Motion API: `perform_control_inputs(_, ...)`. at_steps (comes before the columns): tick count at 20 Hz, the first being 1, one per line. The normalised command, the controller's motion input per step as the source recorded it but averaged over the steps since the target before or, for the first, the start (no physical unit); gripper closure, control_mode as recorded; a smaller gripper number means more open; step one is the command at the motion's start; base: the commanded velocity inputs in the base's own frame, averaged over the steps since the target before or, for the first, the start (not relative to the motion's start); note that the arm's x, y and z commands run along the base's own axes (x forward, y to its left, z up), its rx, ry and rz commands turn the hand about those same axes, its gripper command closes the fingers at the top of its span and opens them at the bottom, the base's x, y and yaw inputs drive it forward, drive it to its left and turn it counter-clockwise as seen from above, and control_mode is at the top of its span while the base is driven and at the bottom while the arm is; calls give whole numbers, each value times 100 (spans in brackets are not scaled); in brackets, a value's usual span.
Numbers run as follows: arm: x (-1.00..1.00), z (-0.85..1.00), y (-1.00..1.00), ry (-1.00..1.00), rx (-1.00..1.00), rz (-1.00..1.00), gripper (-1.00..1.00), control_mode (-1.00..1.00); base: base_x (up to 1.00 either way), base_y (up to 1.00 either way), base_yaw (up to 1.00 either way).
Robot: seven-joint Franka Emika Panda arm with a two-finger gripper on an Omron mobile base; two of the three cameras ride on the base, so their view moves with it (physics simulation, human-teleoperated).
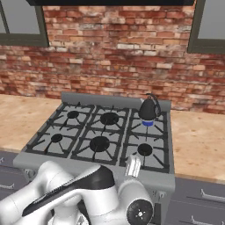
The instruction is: The kettle is done boiling. Turn off the stove, then wait for 300 timesteps before moving the kettle to the dining table.
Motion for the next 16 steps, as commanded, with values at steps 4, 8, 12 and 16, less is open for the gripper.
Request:
perform_control_inputs(4,-7,-14,-2,-3,4,-2,-100,-100,0,0,0)
perform_control_inputs(8,-20,-10,-10,-1,5,0,-100,-100,0,0,0)
perform_control_inputs(12,-20,-12,-2,-5,9,0,-100,-100,0,0,0)
perform_control_inputs(16,-9,-9,0,-9,10,-2,-100,-100,0,0,0)
